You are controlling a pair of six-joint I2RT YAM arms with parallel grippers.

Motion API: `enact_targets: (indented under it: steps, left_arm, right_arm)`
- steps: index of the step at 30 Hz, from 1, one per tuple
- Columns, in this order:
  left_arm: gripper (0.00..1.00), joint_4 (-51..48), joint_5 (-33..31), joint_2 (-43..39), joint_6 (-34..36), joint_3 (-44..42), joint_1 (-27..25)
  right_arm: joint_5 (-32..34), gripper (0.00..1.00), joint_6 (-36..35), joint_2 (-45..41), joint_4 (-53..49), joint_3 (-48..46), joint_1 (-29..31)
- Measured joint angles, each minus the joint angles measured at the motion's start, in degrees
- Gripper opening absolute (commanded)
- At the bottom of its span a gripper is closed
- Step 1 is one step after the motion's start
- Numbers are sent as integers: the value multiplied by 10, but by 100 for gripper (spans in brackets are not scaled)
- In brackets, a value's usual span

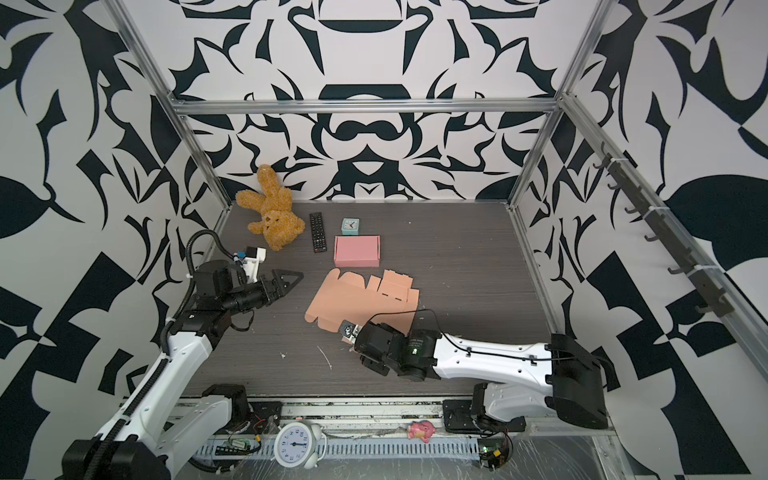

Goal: Fold the paper box

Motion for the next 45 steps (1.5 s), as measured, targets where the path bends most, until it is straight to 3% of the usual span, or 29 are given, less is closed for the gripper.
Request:
enact_targets:
  steps: [3, 11, 17, 24, 34, 45]
  left_arm:
    - [96, 7, 0, -9, -4, -13, -1]
    - [96, 34, -1, -5, -7, -34, -33]
    - [96, 55, -11, 27, -6, -38, -86]
    - [97, 78, -33, 51, -4, -38, -158]
    - [97, 116, -43, 73, 8, -38, -224]
    - [97, 137, -42, 84, 24, -38, -258]
  right_arm:
    - [13, 62, 68, -31, 2, 3, 0]
    - [52, 68, 279, -75, -34, 25, -11]
    - [12, 68, 357, -127, -30, -16, -100]
    - [-57, 68, 399, -160, -15, -97, -196]
    - [-163, 65, 402, -132, 66, -169, -318]
    - [-236, 64, 406, -58, 169, -204, -371]
